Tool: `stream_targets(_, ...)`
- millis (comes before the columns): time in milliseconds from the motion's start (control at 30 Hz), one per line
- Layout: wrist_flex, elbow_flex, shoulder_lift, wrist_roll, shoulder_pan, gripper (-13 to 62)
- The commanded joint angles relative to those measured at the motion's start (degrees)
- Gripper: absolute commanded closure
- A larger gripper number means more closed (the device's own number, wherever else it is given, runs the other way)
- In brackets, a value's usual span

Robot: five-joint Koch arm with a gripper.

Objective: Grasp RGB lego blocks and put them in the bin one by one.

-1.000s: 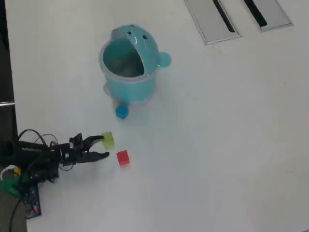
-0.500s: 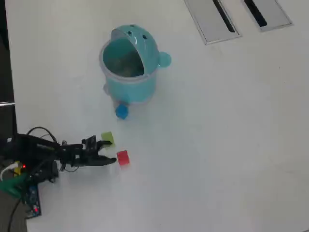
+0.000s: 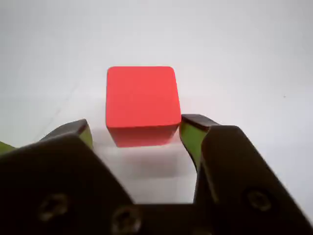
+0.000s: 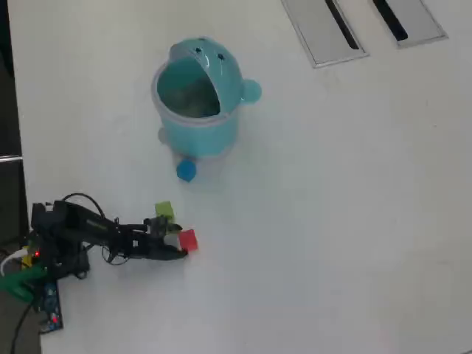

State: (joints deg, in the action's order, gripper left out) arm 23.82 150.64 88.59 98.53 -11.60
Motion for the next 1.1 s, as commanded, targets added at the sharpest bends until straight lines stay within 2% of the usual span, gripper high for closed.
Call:
stream_targets(0,5.80,-4.66,-0.97,2.99,0.00,18.9)
stream_targets(200,8.79,-5.01,-3.52,2.64,0.00,25.2)
stream_targets(300,10.99,-5.10,-4.66,2.37,0.18,26.1)
stream_targets(400,11.87,-4.83,-4.57,0.26,0.53,33.3)
stream_targets(533,14.33,-4.13,-4.83,-2.64,2.20,35.7)
stream_targets(600,16.61,-3.52,-4.66,-4.66,3.08,39.4)
stream_targets(767,19.25,-2.11,-1.76,-8.00,5.80,39.5)
stream_targets(1067,19.42,0.09,11.95,-19.42,11.43,39.5)
